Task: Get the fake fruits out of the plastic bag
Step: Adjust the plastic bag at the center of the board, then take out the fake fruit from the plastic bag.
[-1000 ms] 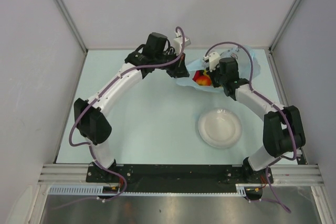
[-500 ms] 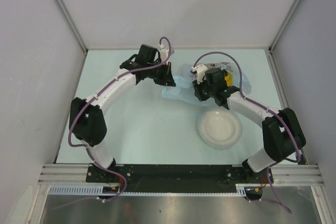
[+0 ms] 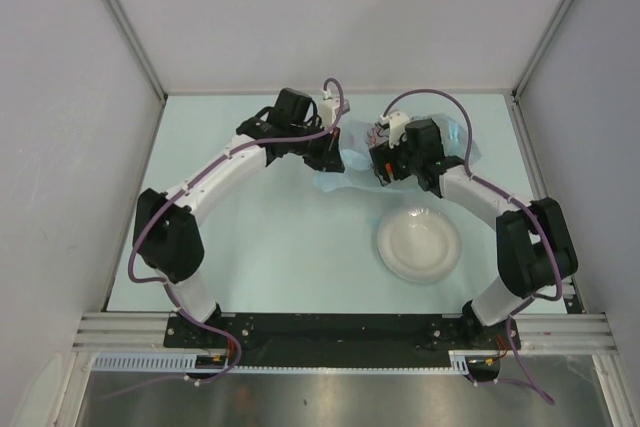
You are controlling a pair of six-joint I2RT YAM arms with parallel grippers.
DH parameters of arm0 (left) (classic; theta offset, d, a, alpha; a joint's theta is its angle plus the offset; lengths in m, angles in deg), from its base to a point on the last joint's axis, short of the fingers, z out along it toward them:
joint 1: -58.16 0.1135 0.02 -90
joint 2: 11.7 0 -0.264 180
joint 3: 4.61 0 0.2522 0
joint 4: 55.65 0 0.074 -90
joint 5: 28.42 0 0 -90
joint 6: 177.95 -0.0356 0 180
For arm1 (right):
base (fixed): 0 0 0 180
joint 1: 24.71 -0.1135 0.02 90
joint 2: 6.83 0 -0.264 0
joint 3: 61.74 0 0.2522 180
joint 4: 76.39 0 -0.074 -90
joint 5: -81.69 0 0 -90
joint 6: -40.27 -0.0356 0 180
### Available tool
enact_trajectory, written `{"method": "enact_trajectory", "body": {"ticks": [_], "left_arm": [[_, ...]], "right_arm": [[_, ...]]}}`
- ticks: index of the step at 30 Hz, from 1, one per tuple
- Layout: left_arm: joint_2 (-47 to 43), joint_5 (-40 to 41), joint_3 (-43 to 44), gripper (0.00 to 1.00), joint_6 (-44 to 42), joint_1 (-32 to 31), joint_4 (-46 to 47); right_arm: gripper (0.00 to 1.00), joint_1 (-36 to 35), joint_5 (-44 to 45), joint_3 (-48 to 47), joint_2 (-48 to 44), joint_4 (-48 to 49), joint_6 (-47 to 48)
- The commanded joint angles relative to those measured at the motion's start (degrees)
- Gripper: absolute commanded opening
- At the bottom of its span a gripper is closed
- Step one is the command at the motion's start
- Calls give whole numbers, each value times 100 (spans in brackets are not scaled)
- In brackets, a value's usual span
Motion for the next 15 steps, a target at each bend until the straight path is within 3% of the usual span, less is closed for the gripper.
{"method": "enact_trajectory", "body": {"ticks": [1, 7, 15], "left_arm": [[-316, -141, 6, 2, -139, -75, 124], [-245, -106, 200, 2, -227, -110, 89], [-184, -176, 200, 2, -210, -110, 80]], "right_arm": [[88, -37, 462, -305, 330, 279, 480], [90, 7, 815, -656, 1006, 780, 832], [86, 7, 341, -1157, 1771, 833, 1043]]}}
